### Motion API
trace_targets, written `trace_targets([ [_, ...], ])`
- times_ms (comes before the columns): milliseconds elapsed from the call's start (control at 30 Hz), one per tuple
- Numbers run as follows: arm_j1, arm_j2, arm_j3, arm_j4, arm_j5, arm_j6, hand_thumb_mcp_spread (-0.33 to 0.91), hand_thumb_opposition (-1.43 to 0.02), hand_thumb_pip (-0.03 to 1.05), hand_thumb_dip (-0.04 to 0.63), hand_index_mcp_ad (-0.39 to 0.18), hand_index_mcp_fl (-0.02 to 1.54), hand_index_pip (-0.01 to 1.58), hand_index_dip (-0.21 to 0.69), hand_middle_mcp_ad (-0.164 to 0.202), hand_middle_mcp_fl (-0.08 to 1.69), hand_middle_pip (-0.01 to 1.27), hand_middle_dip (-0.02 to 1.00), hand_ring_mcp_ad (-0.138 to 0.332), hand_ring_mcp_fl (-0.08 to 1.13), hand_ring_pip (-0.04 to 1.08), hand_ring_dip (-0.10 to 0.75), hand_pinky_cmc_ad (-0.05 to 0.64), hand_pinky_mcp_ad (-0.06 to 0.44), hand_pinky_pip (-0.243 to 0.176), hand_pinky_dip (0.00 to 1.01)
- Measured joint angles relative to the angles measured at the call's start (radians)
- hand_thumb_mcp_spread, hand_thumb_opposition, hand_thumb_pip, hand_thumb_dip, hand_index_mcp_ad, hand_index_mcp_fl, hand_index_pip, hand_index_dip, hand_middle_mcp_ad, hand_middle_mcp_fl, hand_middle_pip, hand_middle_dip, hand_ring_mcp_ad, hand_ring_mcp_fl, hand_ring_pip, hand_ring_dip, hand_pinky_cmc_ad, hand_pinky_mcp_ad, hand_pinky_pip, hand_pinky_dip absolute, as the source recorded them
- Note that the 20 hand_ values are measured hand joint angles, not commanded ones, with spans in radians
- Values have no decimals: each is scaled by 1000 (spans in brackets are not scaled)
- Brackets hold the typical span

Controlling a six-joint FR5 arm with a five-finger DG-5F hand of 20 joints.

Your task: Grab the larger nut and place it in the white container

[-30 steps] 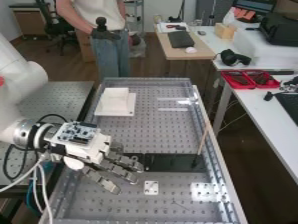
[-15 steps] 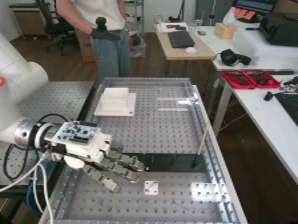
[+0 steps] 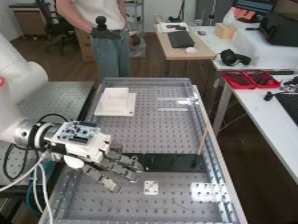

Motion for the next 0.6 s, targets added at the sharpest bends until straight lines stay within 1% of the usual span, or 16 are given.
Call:
trace_targets([
  [33, 0, 1, 0, 0, 0, 0, 400, -836, 721, 220, -150, 227, 1504, 2, 63, 75, 126, 188, 129, 5, 87, 117, 333, 279, -86, 398],
  [67, 0, 3, 0, 2, -2, -1, 380, -846, 695, 222, -133, 312, 1504, 0, 65, 75, 126, 188, 131, 2, 91, 117, 330, 276, -75, 405],
  [133, 0, 8, 0, 4, -4, -3, 382, -843, 679, 222, -115, 344, 1504, 0, 65, 73, 126, 188, 119, 2, 91, 117, 328, 274, -75, 405],
  [200, 0, 15, 1, 5, -7, -4, 386, -843, 670, 218, -87, 344, 1504, 0, 63, 73, 126, 188, 113, 5, 91, 117, 328, 276, -75, 405],
  [300, 3, 31, 4, 3, -11, -7, 386, -843, 670, 218, -86, 344, 1504, 0, 63, 73, 126, 188, 113, 5, 91, 117, 328, 272, -75, 405],
  [367, 6, 43, 5, 3, -13, -9, 386, -843, 670, 218, -86, 344, 1506, 0, 63, 122, 126, 188, 113, 2, 91, 117, 328, 272, -75, 401],
  [400, 9, 50, 5, 3, -14, -9, 386, -843, 670, 218, -86, 344, 1506, 0, 63, 119, 126, 188, 113, 5, 91, 117, 328, 272, -61, 405],
  [433, 11, 55, 5, 2, -15, -9, 386, -846, 670, 218, -86, 347, 1504, 0, 63, 122, 126, 188, 113, 5, 91, 117, 328, 272, -58, 405],
  [600, 35, 100, 2, -2, -16, -6, 386, -846, 670, 218, -86, 344, 1506, 0, 65, 122, 126, 188, 113, 5, 91, 115, 328, 272, -58, 405],
])
